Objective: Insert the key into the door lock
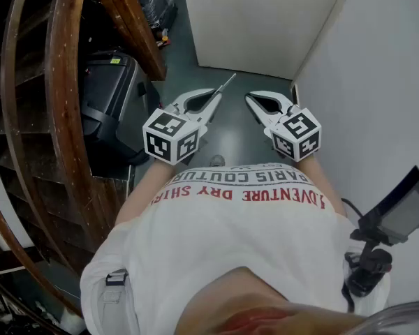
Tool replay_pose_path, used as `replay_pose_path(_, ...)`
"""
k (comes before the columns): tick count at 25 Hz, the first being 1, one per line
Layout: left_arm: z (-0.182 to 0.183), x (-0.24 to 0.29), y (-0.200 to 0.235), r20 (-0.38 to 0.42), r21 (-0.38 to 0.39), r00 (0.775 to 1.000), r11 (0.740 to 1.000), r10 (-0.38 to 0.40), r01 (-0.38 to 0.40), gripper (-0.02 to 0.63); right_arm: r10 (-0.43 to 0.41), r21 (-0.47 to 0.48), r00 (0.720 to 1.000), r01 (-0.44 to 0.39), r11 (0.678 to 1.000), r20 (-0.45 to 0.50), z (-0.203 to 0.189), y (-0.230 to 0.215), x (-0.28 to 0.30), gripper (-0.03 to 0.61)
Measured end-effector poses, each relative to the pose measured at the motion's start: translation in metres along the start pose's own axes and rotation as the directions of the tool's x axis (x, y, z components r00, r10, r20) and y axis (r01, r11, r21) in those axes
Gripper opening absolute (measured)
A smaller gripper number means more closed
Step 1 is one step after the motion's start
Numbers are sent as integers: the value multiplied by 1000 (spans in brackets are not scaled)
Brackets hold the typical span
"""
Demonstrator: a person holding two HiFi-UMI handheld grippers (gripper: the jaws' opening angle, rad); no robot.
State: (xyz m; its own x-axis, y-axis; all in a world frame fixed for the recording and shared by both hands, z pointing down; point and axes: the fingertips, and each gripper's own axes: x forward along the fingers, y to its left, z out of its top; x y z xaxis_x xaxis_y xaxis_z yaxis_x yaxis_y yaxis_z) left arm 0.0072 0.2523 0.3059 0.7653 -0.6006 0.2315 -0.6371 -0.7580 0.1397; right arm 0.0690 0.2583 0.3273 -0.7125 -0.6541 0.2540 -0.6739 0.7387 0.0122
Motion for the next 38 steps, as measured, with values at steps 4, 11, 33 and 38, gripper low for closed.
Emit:
replay_pose_path(4,-4,0,-9,-10,6,1000,1000,-5,5,23,-4,3,1000,4,1000,2,-3,3,-8,2)
replay_pose_path(11,-2,1,-20,-17,13,1000,1000,-4,5,23,-27,21,1000,26,999,16,-6,3,-23,2)
replay_pose_path(33,-30,71,100,-55,-83,998,996,24,-29,23,-50,33,999,50,998,3,-31,-81,80,3)
replay_pose_path(38,-28,131,212,-79,-139,996,989,37,-47,23,-48,55,998,50,997,-27,-34,-152,172,3)
